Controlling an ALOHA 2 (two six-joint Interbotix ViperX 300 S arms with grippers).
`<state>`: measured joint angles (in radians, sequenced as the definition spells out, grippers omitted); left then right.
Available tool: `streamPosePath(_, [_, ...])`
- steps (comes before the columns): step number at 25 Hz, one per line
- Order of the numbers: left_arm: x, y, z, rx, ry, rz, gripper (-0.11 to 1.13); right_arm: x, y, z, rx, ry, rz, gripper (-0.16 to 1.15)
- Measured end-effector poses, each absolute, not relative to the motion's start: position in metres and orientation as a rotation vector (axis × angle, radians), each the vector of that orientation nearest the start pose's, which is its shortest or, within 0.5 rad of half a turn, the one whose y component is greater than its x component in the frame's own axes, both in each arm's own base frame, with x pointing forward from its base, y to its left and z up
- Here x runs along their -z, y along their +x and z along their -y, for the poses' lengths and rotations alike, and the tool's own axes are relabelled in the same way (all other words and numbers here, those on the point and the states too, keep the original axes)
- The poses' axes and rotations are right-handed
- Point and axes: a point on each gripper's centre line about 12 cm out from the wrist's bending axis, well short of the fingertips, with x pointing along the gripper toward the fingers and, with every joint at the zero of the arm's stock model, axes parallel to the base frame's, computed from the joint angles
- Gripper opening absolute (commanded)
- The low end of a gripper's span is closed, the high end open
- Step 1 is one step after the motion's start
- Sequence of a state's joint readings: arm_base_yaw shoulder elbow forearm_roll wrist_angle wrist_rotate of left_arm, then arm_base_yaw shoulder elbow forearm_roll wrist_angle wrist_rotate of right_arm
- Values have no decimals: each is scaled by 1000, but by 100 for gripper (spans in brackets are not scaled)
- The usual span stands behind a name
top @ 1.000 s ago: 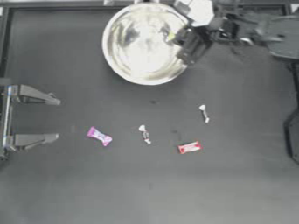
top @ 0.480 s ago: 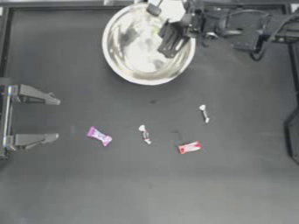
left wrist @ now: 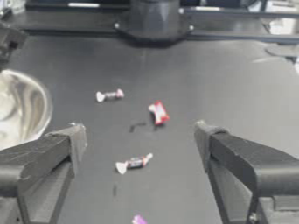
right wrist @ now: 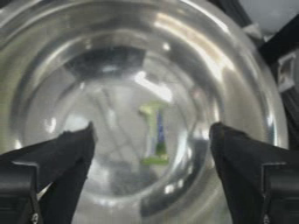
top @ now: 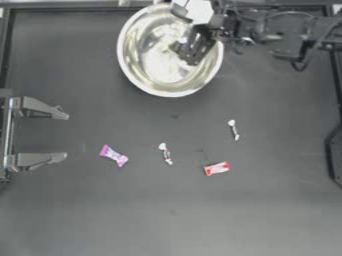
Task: Put candies in bowl
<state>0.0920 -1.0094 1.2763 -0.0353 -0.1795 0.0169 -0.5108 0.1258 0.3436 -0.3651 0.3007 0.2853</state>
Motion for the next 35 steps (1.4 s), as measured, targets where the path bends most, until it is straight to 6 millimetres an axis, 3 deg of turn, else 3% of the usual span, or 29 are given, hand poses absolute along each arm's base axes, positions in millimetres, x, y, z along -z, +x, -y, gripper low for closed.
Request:
streamPosePath(3, [-248, 184, -18, -99, -22, -87, 103, -221, 377, 214, 538, 88, -697, 102])
streamPosePath(10, [-249, 181, -17, -99, -21, -71, 103, -262, 344, 143, 382, 45, -436, 102])
streamPosePath(18, [-250, 178, -17, -98, -21, -71, 103, -278, 293, 83, 262, 46, -301, 102])
streamPosePath(24, [-249, 178, -17, -98, -22, -85, 103, -279, 266, 53, 187, 34, -270, 102])
streamPosePath(35, [-247, 178, -17, -97, -21, -104, 103, -285, 210, 27, 125, 31, -146, 102])
